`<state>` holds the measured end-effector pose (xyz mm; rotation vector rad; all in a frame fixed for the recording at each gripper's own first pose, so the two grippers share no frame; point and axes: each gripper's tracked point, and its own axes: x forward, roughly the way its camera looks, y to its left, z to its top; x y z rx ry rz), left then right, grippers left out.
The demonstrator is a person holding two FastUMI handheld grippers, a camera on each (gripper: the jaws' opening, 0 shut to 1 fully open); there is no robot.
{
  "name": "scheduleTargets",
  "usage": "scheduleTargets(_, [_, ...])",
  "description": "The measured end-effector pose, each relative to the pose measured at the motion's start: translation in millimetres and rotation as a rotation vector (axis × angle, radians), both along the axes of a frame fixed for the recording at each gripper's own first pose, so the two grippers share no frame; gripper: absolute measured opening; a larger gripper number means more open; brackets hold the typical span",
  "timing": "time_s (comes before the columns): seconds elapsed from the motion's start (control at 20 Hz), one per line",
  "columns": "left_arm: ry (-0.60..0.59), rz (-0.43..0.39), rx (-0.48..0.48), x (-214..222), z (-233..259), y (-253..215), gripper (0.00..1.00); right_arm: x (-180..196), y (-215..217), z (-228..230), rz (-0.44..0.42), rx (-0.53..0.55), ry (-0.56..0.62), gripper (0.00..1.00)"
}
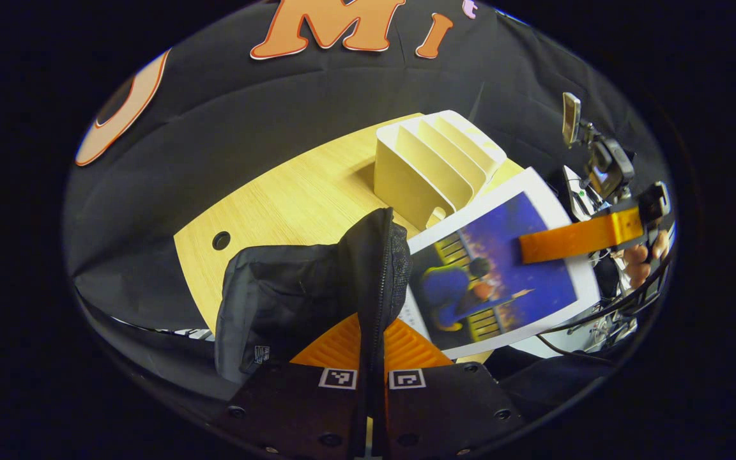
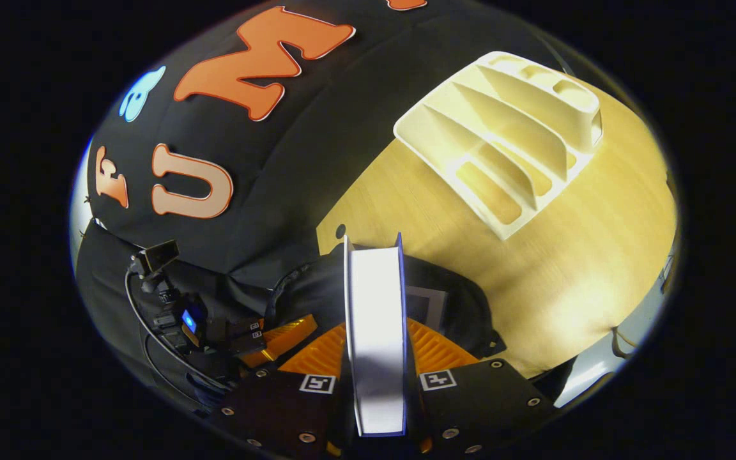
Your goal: Open the schoolbag, grab two books from the bookshelf and put them into the schoolbag.
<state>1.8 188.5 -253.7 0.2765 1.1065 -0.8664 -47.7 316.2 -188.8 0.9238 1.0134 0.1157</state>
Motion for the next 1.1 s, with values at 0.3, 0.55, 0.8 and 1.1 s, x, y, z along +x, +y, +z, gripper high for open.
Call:
scheduleTargets(0.3, [-0.027,-0.012,-0.015,-9,8,-9,0.04,16,53,-64,-0.043,0.101,-0.016,0.33])
scheduleTargets(0.55, [-0.046,-0.022,-0.021,-6,9,-16,0.04,33,90,-91,-0.089,0.206,-0.03,0.33])
scheduleTargets(0.8, [-0.039,-0.004,-0.033,-8,0,-23,0.04,32,96,-107,-0.05,0.189,-0.001,0.37])
scheduleTargets(1.1, [-0.034,0.051,-0.08,-9,-1,-40,0.19,-8,56,-115,0.185,-0.025,0.107,0.86])
